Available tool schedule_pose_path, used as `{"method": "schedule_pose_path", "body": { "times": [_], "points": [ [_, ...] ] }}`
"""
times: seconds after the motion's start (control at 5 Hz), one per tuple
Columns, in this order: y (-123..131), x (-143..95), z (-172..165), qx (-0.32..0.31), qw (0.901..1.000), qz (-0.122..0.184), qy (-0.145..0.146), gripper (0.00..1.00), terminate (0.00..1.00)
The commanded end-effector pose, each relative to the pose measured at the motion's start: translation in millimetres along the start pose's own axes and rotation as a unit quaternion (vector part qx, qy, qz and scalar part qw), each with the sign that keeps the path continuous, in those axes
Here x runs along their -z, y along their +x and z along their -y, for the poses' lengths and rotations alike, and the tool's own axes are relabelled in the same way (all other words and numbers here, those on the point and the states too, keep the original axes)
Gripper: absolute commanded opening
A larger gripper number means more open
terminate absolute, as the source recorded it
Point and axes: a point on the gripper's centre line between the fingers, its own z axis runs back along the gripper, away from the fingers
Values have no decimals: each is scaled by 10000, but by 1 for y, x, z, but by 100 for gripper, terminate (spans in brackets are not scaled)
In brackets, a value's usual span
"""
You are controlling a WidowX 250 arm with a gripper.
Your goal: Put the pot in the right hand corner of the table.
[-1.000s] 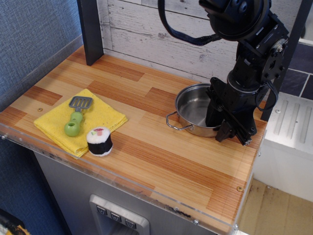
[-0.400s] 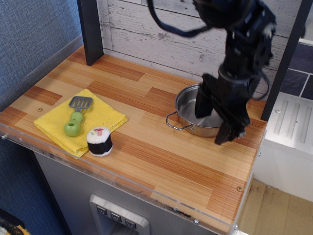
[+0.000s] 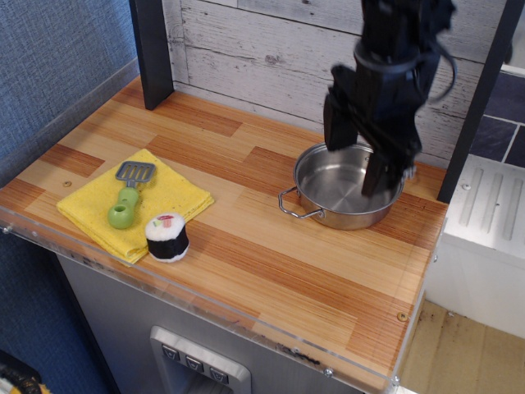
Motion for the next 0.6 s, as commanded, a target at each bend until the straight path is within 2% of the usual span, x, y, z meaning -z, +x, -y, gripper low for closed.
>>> {"method": "schedule_pose_path", "body": {
  "times": [0.0,0.2,0.4],
  "points": [
    [-8,-49,-8,-265,9976,580,-254,100,0],
    [-8,-49,-8,-265,9976,580,-254,100,0],
    [-8,-49,-8,-265,9976,580,-254,100,100]
  ]
}}
